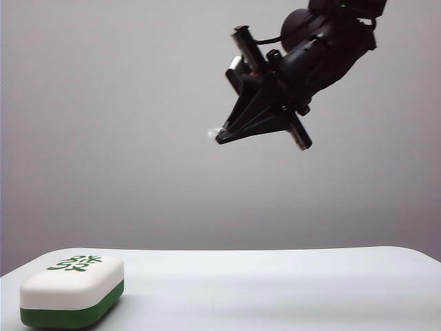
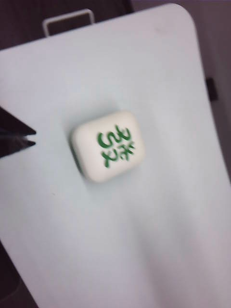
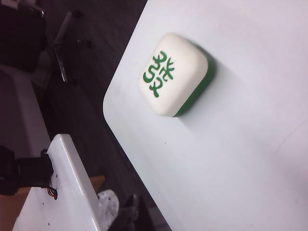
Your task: Move the foam mahjong from the right side of the table to the left side of the table.
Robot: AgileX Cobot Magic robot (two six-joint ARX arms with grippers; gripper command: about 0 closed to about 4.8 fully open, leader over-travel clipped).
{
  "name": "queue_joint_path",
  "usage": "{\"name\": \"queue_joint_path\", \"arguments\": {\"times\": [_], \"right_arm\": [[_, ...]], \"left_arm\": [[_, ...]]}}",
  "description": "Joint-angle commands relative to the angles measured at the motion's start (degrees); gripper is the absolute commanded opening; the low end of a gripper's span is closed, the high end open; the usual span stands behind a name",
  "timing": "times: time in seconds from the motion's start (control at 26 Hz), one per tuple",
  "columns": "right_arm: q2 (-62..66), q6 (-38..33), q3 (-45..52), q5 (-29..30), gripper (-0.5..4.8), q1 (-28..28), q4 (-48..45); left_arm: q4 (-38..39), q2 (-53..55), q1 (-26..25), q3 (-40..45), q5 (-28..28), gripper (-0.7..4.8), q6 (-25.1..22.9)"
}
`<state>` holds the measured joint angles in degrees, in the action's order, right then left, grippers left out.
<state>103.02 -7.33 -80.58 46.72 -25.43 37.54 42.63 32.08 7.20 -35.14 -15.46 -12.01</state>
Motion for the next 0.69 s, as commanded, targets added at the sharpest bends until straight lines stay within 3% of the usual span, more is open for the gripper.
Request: {"name": "queue_joint_path", "arguments": {"times": [0.04, 0.31, 0.69], "right_arm": [[-0.26, 1.49, -0.13, 1.29, -0.05, 1.03, 2.29], [-3.21, 4.79, -0.13, 1.42, -0.05, 2.36, 7.15], [-13.99, 6.25, -0.11, -1.09, -0.05, 2.64, 10.12]], "left_arm": [[3.02, 0.11, -0.02, -1.38, 1.27, -0.05, 0.02], [10.05, 4.02, -0.02, -5.27, 1.05, -0.05, 1.36], [10.47, 8.09, 0.52, -5.49, -1.05, -0.05, 1.92]]}}
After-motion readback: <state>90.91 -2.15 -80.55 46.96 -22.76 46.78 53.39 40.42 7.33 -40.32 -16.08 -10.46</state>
